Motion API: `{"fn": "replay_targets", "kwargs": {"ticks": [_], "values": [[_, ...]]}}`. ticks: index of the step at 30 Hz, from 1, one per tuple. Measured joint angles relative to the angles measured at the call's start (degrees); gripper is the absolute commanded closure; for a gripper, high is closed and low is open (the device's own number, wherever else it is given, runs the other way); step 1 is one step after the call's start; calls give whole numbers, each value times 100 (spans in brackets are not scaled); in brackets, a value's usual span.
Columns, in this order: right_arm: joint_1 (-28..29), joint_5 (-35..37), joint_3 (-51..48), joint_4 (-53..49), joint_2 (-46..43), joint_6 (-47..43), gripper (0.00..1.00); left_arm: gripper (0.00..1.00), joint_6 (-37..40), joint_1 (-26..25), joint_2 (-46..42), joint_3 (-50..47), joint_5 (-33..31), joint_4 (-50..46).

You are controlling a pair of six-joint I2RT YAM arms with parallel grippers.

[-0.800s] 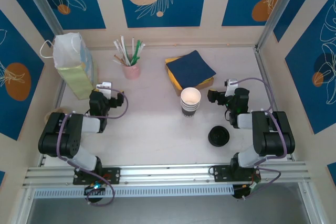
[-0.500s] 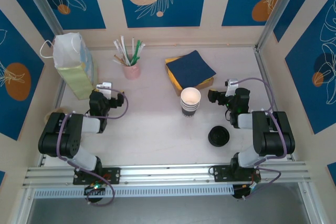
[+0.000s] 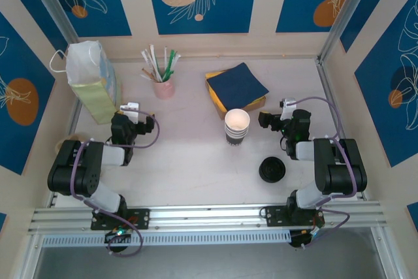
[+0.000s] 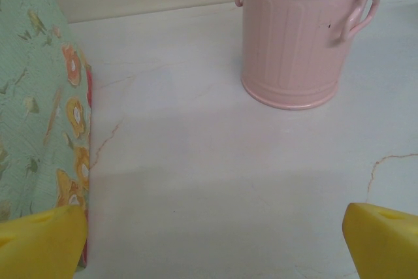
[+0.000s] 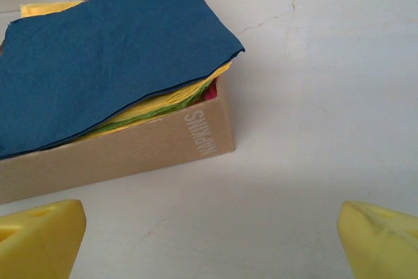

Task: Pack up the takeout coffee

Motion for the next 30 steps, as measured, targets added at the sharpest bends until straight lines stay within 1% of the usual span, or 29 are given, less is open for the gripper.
{"fn": "replay_targets", "kwargs": {"ticks": [19, 22, 25, 27, 30], "values": [[59, 70, 0, -2, 0, -2, 1, 0, -2, 0, 0, 0, 0, -9], [138, 216, 0, -9, -13, -15, 1, 0, -2, 0, -17, 0, -2, -55], [278, 422, 22, -404, -328, -44, 1, 0, -7, 0, -321, 68, -83, -597], [334, 525, 133, -861, -715, -37, 1, 0, -31, 0, -686, 282, -188, -1248], [356, 719, 367, -1340, -1281, 90, 1, 0, -337, 0, -1305, 881, -431, -2343]]}}
